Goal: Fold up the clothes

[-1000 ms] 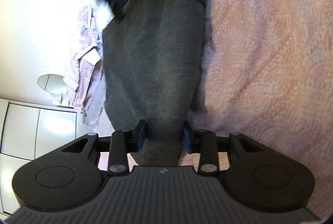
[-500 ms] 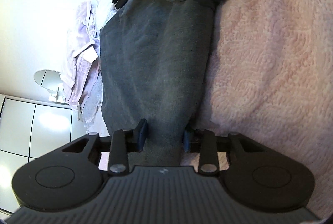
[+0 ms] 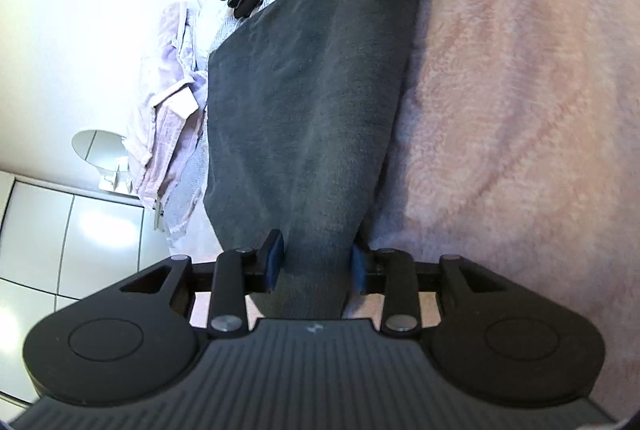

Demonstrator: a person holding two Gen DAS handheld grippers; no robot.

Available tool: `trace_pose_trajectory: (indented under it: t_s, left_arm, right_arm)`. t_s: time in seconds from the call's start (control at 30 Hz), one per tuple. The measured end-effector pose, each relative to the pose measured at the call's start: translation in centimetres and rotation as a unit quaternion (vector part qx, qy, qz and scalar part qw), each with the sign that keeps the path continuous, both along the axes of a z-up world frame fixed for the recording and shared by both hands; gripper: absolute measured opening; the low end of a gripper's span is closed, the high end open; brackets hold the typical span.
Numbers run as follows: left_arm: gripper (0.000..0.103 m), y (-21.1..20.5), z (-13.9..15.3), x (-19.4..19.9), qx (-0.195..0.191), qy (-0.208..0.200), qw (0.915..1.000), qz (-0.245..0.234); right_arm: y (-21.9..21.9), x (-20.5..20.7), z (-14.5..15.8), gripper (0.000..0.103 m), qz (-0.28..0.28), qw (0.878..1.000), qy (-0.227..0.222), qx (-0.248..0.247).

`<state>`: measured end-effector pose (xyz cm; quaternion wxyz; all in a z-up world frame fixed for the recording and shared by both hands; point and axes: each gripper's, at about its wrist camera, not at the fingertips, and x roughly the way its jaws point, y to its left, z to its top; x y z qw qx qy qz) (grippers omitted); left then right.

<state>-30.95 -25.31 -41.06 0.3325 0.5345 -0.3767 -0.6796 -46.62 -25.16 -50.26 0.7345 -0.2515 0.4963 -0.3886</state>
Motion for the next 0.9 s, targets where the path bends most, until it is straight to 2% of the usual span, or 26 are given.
trace_pose_trajectory:
  t_s: [0.07, 0.1, 0.23, 0.33, 0.37, 0.4, 0.43, 0.47, 0.53, 0.67, 0.77, 0.9]
  left_arm:
    - [0.033, -0.5, -0.3, 0.2, -0.003, -0.005, 1.0000, 0.003]
    - [0.033, -0.6, -0.5, 0.3, -0.006, -0.008, 0.9999, 0.002]
    - [0.036, -0.7, -1.4, 0.8, -0.029, -0.029, 0.9991, -0.010]
    - [0.038, -1.3, -2.7, 0.9, -0.049, -0.053, 0.9972, -0.020]
    - [0.039, -1.5, -3.1, 0.9, -0.053, -0.060, 0.9965, -0.024]
    - [0.039, -1.8, -3.0, 0.9, -0.047, -0.061, 0.9968, -0.022]
    - [0.036, -2.0, -2.8, 0.8, -0.041, -0.061, 0.9971, -0.021]
    - [0.033, -2.2, -2.2, 0.8, -0.029, -0.052, 0.9981, -0.016]
    - [0.028, -1.6, -0.6, 0.6, -0.025, -0.037, 0.9989, -0.010]
    - [0.026, 2.0, 3.5, -0.7, -0.025, 0.005, 0.9995, -0.017]
    - [0.026, 6.5, 4.2, -2.6, -0.012, 0.026, 0.9981, -0.054]
    - [0.027, 10.7, 2.4, -5.3, 0.019, 0.013, 0.9957, -0.090]
  right_arm:
    - [0.7, 1.4, 0.8, 0.069, 0.022, 0.999, -0.018, -0.017]
    - [0.4, 2.4, 0.8, 0.076, 0.039, 0.999, -0.021, -0.023]
    - [-1.0, 6.3, -1.0, 0.076, 0.081, 0.996, -0.005, -0.018]
    - [-3.8, 7.7, -2.3, 0.076, 0.083, 0.996, 0.020, -0.017]
    - [-4.6, 7.9, -2.4, 0.074, 0.084, 0.996, 0.023, -0.015]
    - [-5.4, 8.1, -2.4, 0.067, 0.085, 0.996, 0.027, -0.012]
    - [-6.2, 8.2, -2.5, 0.031, 0.086, 0.996, 0.031, -0.010]
    - [-6.2, 7.8, -1.9, 0.022, 0.081, 0.996, 0.030, -0.010]
    - [-5.8, 6.7, -0.4, 0.014, 0.071, 0.997, 0.027, -0.012]
    - [-5.0, 4.6, 2.4, 0.012, 0.049, 0.998, 0.022, -0.016]
    - [-4.5, 3.0, 4.6, 0.012, 0.033, 0.999, 0.018, -0.018]
    - [-3.4, -0.6, 2.4, 0.012, -0.013, 0.999, 0.029, 0.000]
